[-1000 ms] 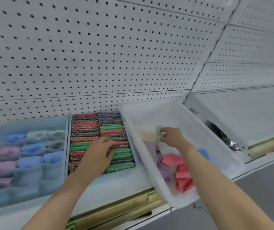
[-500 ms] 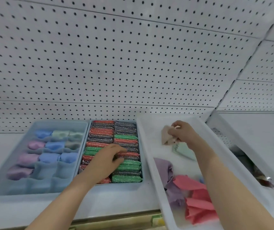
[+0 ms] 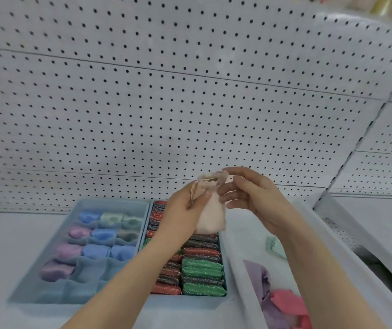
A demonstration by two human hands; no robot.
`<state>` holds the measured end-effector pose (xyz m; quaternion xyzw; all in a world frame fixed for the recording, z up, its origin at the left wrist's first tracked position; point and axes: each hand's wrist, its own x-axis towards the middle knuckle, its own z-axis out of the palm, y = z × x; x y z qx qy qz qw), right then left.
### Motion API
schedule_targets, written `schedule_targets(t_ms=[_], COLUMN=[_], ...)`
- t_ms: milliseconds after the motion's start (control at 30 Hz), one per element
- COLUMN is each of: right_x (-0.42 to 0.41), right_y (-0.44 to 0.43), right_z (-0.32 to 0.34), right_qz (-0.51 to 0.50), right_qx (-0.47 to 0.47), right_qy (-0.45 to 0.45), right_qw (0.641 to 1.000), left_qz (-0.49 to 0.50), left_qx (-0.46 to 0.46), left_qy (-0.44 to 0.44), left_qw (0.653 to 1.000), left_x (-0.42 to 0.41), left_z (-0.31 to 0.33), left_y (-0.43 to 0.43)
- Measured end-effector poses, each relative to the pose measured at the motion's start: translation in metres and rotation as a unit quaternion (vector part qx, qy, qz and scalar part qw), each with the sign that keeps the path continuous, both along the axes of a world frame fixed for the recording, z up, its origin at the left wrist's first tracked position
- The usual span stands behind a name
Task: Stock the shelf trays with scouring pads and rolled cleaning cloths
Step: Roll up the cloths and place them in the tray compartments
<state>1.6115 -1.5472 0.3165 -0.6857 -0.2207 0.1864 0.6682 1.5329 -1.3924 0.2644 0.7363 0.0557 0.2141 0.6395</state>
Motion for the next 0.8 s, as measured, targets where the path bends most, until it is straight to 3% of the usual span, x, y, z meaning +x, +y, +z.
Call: schedule_targets(t_ms=[133,233,367,467,600,800], right_x=[-0.010,-0.024,-0.037,-0.039,-0.034,-0.030], right_y=[0.009,0.027,0.051,0.061,0.075,0.090], right_z=[-0.005,-0.009,-0.018,-0.026,-0.038,-0.041], right_qz=[-0.021,-0.002,-0.100,-0.122,-0.082,-0.014], right_qx=[-0.064,-0.052,-0.015,-0.066,-0.133,-0.082], right_qy=[-0.155,-0.175,-0.241,-0.303,-0.210,-0.100], right_qw=[0.986,0.983,0.965,0.943,0.965,0.992], left_qz=[-0.008,-0.012,-0.007,0.004,-0.012,-0.039], left_qx=[-0.057,-0.090,-0.113,-0.133,-0.169,-0.170], left_qy=[0.010,0.011,0.004,0.008,0.031,0.102], left_qw=[0.998,0.996,0.994,0.991,0.985,0.979], left_x=[-0.010,-0.016,-0.025,-0.028,-0.031,-0.033], left_z=[0.002,0.000,-0.002,-0.005,-0.008,-0.018], left_y=[0.018,0.028,0.038,0.045,0.050,0.058])
